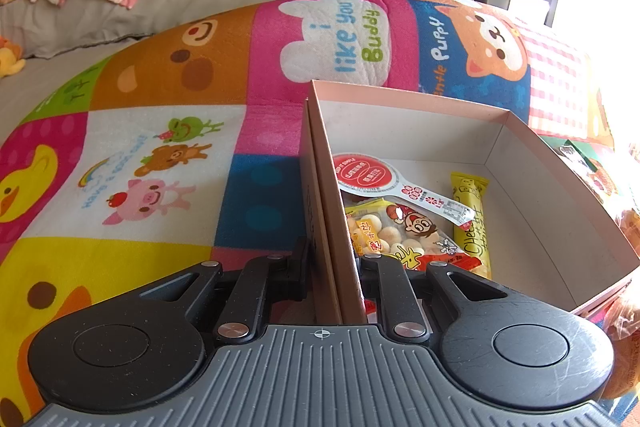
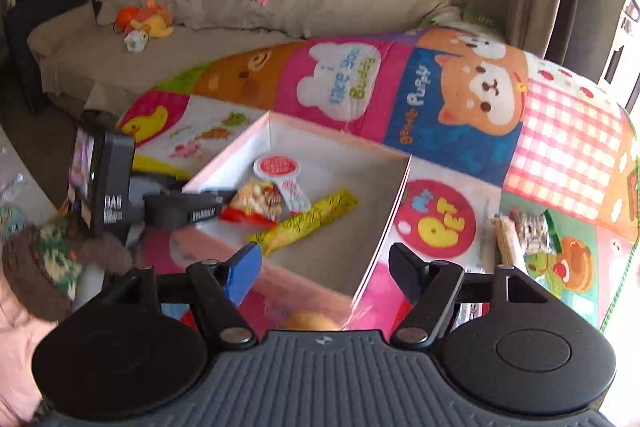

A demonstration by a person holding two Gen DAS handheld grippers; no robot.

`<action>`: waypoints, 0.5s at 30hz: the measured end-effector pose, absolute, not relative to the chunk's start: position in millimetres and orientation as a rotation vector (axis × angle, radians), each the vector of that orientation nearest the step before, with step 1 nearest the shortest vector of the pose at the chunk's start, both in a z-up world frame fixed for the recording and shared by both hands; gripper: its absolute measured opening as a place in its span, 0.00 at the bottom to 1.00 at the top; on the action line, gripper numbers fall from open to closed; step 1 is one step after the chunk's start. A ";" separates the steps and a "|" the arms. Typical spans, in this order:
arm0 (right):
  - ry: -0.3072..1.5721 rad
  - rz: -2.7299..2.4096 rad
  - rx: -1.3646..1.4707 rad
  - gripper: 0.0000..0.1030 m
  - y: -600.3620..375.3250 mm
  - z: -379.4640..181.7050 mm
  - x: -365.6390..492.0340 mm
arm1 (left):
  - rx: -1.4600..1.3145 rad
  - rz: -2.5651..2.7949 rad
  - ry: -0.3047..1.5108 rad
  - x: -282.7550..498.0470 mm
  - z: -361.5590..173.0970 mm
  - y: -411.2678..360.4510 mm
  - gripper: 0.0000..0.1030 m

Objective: Organize objects
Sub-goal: 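Carry the bread bun toward the pink box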

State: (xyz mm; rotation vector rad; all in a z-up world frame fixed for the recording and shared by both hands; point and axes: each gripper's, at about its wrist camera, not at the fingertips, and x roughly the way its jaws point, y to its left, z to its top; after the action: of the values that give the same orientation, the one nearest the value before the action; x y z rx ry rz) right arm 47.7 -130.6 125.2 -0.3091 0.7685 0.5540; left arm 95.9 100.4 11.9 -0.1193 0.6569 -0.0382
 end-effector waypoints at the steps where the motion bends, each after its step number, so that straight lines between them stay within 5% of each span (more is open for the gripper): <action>1: 0.789 0.555 -0.313 0.74 -132.7 114.8 43.2 | -0.120 -0.038 0.657 95.9 11.9 100.4 0.16; 12: 0.935 0.493 -0.150 0.80 -140.9 40.8 58.7 | -0.122 -0.039 0.658 95.6 11.8 100.8 0.17; 15: 0.948 0.484 -0.140 0.71 -140.1 35.1 61.0 | -0.129 -0.038 0.669 95.6 11.8 100.8 0.17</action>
State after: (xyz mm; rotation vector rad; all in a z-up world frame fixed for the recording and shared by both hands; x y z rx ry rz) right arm 61.0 -140.1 35.1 -0.1396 0.9482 0.4837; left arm 95.6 100.8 11.8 -0.1287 0.6690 -0.0381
